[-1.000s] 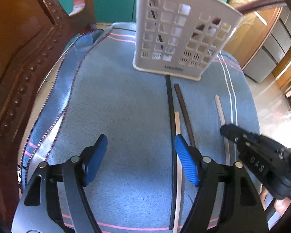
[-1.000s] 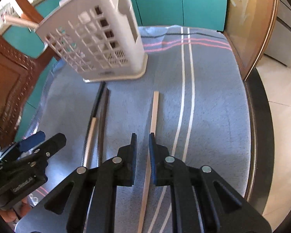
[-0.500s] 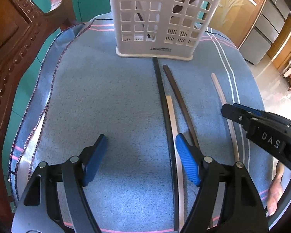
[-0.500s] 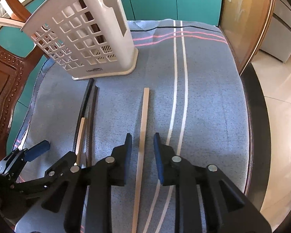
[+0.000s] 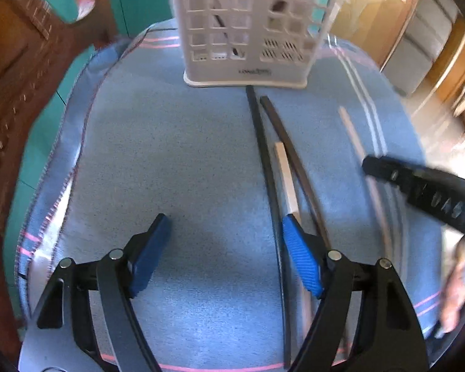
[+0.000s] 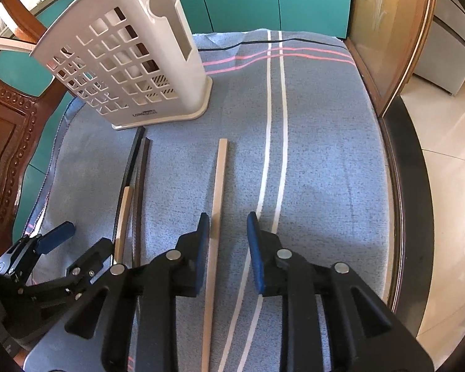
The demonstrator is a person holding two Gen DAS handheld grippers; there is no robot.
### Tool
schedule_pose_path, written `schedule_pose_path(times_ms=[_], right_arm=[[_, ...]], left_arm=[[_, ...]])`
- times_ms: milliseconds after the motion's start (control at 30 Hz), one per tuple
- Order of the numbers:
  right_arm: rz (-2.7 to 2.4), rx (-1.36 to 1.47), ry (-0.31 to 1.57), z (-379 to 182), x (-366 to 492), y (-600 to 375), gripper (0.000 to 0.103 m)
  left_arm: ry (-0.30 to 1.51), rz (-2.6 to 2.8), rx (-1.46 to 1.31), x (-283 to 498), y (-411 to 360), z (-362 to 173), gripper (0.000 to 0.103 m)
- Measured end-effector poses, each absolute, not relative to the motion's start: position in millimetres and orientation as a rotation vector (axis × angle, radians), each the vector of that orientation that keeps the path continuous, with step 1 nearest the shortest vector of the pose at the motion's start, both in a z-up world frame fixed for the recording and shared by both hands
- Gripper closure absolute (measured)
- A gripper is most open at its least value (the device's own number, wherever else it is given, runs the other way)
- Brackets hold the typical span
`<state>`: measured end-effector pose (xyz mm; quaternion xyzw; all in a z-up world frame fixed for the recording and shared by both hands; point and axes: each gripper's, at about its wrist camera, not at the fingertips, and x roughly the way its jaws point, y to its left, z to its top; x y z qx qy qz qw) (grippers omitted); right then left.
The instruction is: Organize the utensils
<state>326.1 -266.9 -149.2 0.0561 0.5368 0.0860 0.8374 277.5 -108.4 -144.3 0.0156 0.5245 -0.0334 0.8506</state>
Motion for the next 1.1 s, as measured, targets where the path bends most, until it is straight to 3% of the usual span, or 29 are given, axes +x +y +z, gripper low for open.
schedule_pose_path(times_ms=[133, 200, 267, 400, 633, 833, 1000, 1033, 1100], right_arm=[[0.187, 0.111, 1.136, -149.7, 325.1, -261.3, 0.077], [0.188, 0.105, 1.136, -150.4, 324.1, -259.4, 0.077], [0.188, 0.099, 1.135, -151.2, 324.1, -258.9, 0.077], [0.185, 0.088, 1.13, -151.0, 323.2, -257.1, 0.077], [0.186, 0.095, 1.131, -149.7, 324.4, -255.7, 0.07], [0.189, 0.06, 1.111, -147.1, 327.4, -244.3, 0.07], [0.144, -0.009, 1.086, -149.2, 334.2, -237.1, 0.07], [0.138, -0.014, 1.084, -150.1, 336.1, -237.1, 0.07], [0.137, -0.035, 1.075, -151.0, 339.5, -235.8, 0.071]], left_arm=[[1.081, -0.056, 0.013, 274.5, -113.3, -142.2, 0.037], [1.071, -0.069, 0.02, 273.0, -116.5, -140.1, 0.06], [1.067, -0.088, 0.032, 271.2, -120.4, -138.3, 0.074], [1.085, -0.108, 0.027, 268.4, -121.7, -135.4, 0.087], [1.123, -0.124, -0.043, 274.1, -98.4, -137.1, 0.089], [1.113, -0.111, -0.024, 303.3, -100.0, -137.3, 0.085], [1.098, -0.104, 0.047, 330.6, -106.8, -137.3, 0.071], [1.103, -0.098, 0.038, 333.0, -109.0, -137.3, 0.073], [1.117, -0.109, 0.043, 329.3, -113.6, -136.0, 0.095]])
